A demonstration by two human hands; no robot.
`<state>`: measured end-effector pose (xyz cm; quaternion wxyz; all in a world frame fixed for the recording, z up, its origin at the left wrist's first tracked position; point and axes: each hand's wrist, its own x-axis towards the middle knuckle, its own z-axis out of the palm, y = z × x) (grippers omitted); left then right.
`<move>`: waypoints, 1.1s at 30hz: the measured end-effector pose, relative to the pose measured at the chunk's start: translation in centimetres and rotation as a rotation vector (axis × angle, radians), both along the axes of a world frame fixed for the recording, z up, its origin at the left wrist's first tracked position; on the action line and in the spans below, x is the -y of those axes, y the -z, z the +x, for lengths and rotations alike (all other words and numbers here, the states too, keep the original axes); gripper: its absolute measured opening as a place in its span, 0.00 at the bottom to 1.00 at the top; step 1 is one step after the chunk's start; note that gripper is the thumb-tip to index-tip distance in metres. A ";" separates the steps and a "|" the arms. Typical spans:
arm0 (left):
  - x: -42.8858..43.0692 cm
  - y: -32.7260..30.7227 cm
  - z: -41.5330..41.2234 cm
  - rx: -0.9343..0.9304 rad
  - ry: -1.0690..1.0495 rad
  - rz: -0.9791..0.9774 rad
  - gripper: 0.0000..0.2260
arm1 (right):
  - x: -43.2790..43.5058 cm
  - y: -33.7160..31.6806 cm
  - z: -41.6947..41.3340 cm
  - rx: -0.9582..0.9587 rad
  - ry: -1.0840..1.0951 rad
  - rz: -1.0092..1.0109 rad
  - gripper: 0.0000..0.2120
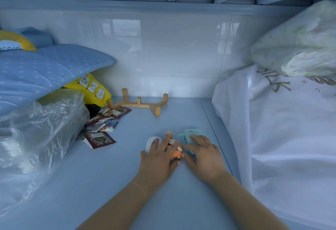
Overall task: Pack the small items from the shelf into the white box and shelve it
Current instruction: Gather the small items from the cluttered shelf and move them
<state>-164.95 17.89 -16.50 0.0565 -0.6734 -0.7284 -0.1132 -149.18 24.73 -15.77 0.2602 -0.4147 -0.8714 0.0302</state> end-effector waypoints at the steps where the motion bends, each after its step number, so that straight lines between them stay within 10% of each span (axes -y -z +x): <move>1: -0.1 -0.1 0.1 -0.005 -0.008 -0.005 0.23 | 0.1 -0.1 -0.1 -0.012 -0.001 -0.020 0.12; 33: 0.7 0.0 0.5 -0.042 0.064 0.067 0.20 | 3.1 0.4 0.3 -0.092 0.090 -0.017 0.14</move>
